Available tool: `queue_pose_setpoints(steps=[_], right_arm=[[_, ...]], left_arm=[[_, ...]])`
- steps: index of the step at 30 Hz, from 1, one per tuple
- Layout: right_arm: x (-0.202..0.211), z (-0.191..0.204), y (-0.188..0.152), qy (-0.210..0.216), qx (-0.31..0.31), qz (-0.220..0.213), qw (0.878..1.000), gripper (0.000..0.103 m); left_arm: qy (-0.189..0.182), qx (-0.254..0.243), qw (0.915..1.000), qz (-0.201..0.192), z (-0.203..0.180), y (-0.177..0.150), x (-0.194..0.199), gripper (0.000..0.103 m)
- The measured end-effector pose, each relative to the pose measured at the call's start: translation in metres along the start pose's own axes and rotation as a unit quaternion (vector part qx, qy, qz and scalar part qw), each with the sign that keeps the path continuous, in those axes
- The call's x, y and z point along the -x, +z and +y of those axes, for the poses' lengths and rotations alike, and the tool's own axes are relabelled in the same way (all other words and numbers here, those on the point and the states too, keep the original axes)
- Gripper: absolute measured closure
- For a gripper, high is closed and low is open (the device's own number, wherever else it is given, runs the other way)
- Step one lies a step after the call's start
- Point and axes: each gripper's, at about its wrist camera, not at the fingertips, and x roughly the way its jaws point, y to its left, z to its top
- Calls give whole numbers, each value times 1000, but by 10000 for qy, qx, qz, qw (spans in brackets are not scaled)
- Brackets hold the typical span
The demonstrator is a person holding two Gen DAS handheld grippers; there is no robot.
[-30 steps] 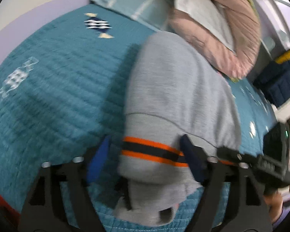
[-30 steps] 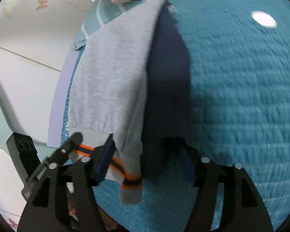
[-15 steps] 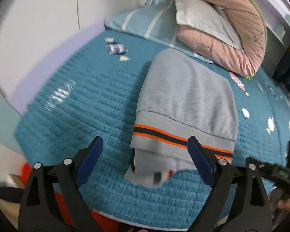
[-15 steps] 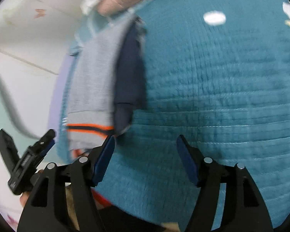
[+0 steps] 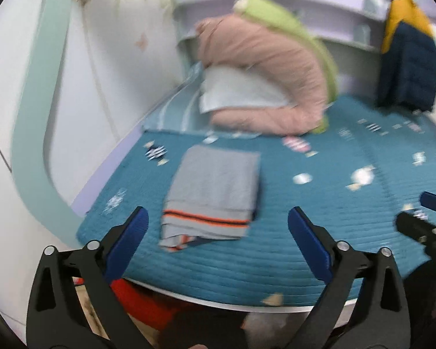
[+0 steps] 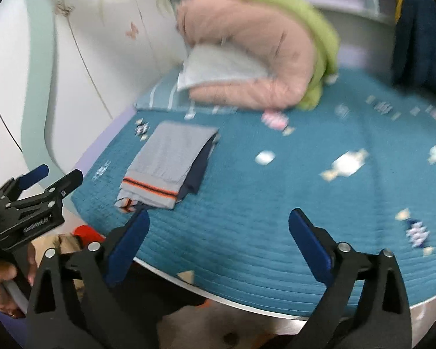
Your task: Fold large clothes
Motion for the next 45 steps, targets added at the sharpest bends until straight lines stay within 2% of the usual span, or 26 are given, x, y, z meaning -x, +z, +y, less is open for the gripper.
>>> queue_pose_setpoints(steps=[4, 8, 12, 15, 19, 33, 38, 45], right_arm=[[60, 1, -7, -326, 149, -533, 9979, 8], [108, 0, -11, -435, 90, -918, 9948, 8], [148, 6, -13, -668, 203, -1309, 9889, 8], [174, 7, -16, -631, 192, -1604, 9848, 8], [199, 9, -19, -687, 239, -1950, 9781, 8], [249, 6, -26, -789, 183, -2568, 9631, 8], [256, 5, -25, -790, 169, -2666, 9604, 8], [260, 6, -27, -784, 159, -2749, 9581, 8]], left_arm=[[-334, 103, 9982, -493, -27, 8, 56, 5], [-653, 70, 9941, -858, -48, 15, 102, 5], [-588, -72, 9908, -1217, -62, 18, 138, 5], [-503, -128, 9878, -1471, -68, 19, 164, 5], [-565, -183, 9830, -1738, -76, 19, 193, 5], [-564, -163, 9733, -2219, -85, 18, 247, 5], [-536, -152, 9696, -2382, -86, 19, 255, 5], [-533, -137, 9687, -2423, -86, 19, 260, 5]])
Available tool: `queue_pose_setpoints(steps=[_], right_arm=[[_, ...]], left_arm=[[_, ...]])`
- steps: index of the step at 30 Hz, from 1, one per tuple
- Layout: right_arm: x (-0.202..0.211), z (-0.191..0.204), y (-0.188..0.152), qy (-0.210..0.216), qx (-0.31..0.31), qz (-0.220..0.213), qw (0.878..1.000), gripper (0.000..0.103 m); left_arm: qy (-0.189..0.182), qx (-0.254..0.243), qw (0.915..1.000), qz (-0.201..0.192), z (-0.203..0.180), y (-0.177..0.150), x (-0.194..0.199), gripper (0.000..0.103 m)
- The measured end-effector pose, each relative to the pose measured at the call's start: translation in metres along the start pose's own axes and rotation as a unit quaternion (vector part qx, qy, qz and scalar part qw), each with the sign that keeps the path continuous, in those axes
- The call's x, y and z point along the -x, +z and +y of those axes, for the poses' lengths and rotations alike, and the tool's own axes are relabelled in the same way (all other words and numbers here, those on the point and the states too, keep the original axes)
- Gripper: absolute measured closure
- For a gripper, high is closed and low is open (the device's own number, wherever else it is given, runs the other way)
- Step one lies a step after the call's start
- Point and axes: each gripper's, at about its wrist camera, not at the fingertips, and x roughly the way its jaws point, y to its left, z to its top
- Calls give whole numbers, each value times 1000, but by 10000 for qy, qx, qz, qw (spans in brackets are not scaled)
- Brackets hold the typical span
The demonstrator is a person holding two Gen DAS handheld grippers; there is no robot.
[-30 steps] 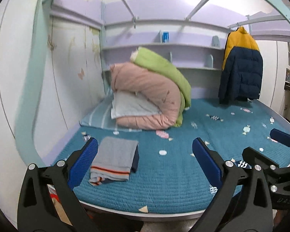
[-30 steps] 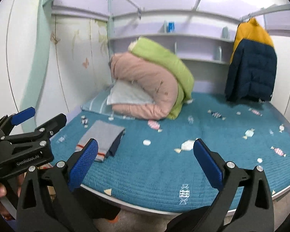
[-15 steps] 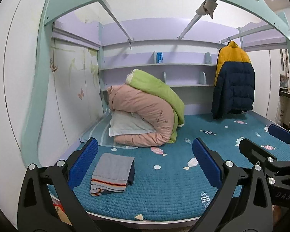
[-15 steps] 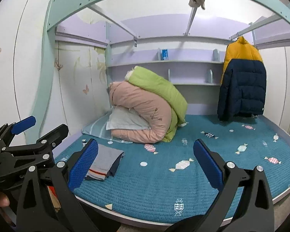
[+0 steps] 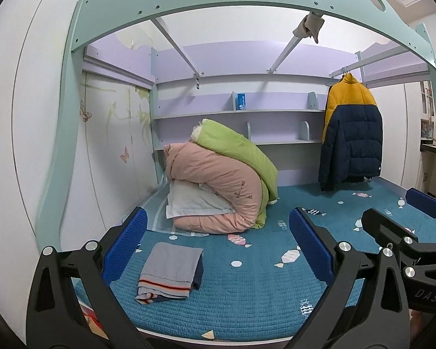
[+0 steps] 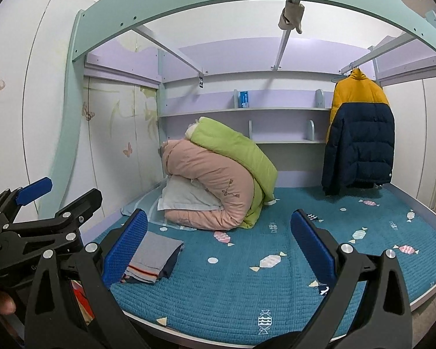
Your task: Fold large clothes
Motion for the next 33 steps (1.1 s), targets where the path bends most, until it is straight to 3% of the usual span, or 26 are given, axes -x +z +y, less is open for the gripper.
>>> queue_pose_setpoints(steps=[33], right_arm=[[-3, -5, 2, 34, -120, 70, 9999, 8]], left_arm=[[92, 47, 9999, -69, 7, 4, 2, 5]])
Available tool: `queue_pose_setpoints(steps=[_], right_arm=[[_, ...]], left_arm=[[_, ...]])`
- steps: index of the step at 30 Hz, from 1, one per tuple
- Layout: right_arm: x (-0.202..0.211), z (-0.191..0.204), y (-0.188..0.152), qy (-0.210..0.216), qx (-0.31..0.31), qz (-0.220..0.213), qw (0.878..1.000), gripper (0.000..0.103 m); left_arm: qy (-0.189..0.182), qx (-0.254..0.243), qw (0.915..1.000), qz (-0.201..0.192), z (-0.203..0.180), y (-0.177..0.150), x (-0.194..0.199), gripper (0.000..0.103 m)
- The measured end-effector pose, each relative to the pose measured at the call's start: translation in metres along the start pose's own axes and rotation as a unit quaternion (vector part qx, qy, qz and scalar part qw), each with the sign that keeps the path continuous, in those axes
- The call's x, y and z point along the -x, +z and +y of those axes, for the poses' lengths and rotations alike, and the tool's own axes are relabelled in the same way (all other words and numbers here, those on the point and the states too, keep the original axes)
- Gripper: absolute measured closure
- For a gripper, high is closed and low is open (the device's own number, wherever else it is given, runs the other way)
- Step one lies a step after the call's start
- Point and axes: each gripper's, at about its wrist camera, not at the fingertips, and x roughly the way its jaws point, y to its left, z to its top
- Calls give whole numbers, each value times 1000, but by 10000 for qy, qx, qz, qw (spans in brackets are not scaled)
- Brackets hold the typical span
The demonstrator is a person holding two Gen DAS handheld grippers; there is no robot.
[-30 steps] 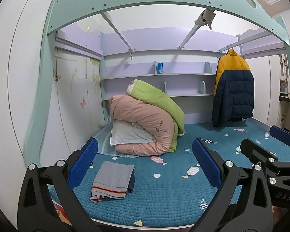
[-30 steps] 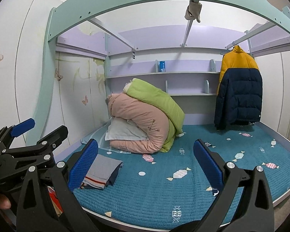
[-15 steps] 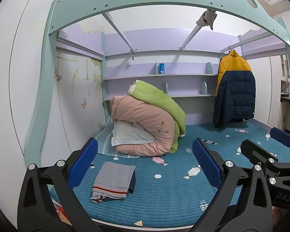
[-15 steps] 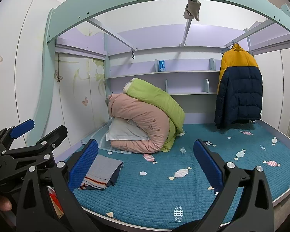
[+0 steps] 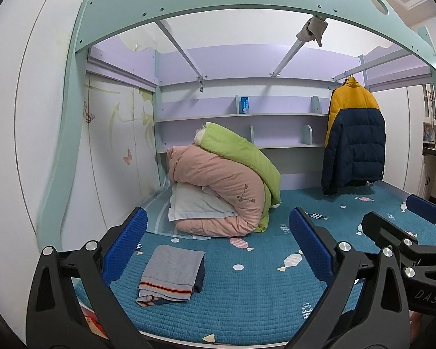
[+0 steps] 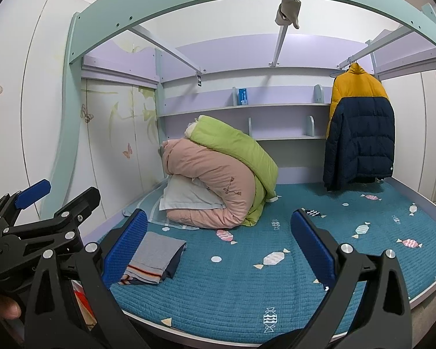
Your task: Fold large clothes
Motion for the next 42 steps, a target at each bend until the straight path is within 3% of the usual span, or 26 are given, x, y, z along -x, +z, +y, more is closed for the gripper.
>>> queue_pose_setpoints(steps=[42], right_arm=[[-2, -3, -1, 33, -11, 74, 10000, 8]], left_arm=[[82, -19, 10000, 33, 4, -5, -6, 5]])
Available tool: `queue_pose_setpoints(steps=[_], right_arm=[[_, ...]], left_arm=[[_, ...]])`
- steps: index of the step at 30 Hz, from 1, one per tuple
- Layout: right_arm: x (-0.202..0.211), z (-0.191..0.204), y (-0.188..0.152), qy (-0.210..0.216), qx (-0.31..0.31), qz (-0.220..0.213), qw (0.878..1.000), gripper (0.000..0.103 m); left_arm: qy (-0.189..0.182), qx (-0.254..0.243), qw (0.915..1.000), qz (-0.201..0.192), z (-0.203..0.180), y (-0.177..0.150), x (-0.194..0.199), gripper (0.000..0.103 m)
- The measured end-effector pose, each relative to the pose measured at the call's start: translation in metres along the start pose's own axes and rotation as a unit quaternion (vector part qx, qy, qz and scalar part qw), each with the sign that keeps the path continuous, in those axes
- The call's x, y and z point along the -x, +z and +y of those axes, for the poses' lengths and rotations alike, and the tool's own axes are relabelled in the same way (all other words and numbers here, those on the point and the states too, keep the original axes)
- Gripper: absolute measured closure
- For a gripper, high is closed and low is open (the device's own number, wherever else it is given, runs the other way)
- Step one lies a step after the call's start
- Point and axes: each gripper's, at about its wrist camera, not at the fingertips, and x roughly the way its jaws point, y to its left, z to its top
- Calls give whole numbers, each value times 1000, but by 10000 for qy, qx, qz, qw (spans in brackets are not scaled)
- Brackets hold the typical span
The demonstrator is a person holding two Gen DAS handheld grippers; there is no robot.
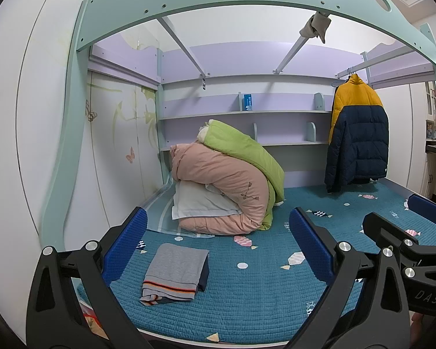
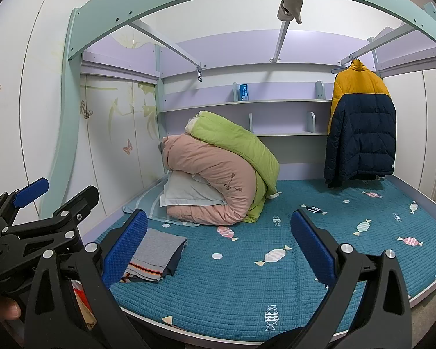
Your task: Fold large clothes
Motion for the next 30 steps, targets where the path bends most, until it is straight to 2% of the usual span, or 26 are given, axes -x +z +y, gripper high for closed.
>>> queue_pose_setpoints(steps=[30], right_arm=[[-2, -1, -3, 23, 0, 44, 10000, 8]], left_arm=[[-7, 11, 10000, 34, 5, -4, -4, 5]])
